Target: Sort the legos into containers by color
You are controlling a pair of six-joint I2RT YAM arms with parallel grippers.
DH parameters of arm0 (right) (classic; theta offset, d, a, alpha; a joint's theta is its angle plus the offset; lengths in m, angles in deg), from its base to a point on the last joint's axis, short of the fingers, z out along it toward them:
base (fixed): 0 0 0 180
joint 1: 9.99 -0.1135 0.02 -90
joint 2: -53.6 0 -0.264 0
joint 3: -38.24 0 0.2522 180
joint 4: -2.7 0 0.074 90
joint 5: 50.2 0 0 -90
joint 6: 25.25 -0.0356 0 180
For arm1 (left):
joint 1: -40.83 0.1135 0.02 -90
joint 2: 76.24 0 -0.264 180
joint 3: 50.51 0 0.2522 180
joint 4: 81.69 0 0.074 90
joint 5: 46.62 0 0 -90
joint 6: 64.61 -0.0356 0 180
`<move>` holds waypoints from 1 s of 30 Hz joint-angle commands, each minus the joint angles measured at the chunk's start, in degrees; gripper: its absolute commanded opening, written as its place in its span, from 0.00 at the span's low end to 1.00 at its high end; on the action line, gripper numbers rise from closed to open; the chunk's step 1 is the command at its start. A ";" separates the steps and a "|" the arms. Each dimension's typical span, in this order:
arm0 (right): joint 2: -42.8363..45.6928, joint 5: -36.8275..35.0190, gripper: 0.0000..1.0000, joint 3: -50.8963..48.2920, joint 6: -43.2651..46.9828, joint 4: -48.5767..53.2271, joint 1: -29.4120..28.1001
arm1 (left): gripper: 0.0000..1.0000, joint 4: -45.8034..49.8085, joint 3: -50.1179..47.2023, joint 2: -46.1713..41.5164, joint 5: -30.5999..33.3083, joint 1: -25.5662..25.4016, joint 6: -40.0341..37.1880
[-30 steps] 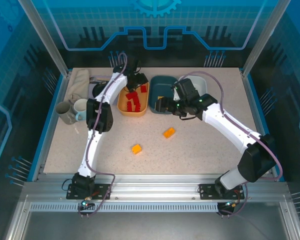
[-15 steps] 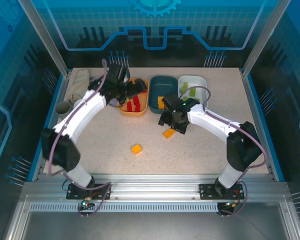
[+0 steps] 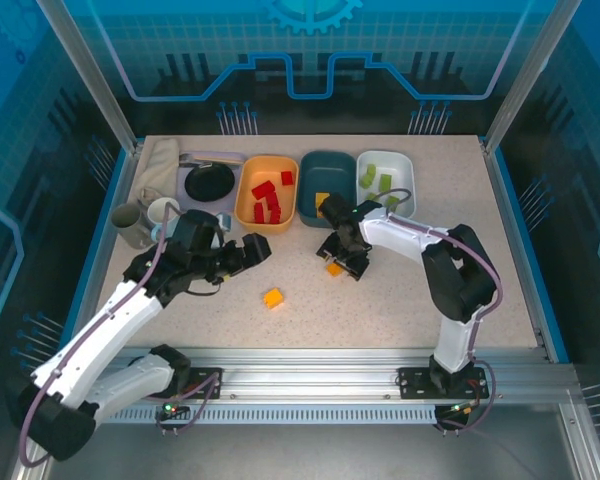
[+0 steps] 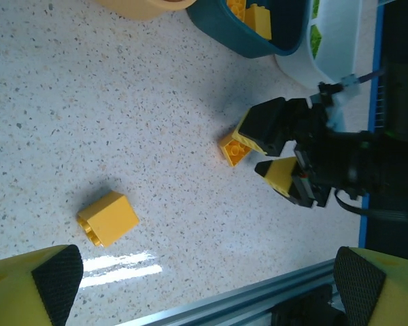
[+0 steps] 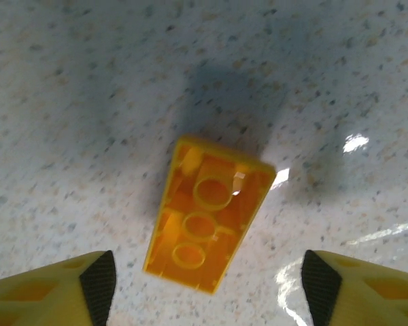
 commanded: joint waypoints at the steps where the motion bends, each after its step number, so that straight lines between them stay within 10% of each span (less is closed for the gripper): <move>1: -1.96 0.78 0.69 1.48 -2.90 1.16 1.16 | 0.99 1.06 -1.88 -2.44 -0.57 -0.18 1.97; 14: -4.96 0.10 0.37 2.57 -0.57 -0.99 1.52 | 0.98 1.13 -0.71 -2.10 -0.56 -0.17 1.03; 30: -8.96 -15.10 0.33 28.54 28.91 9.55 3.78 | 0.98 -4.50 13.21 12.45 -0.52 0.92 1.29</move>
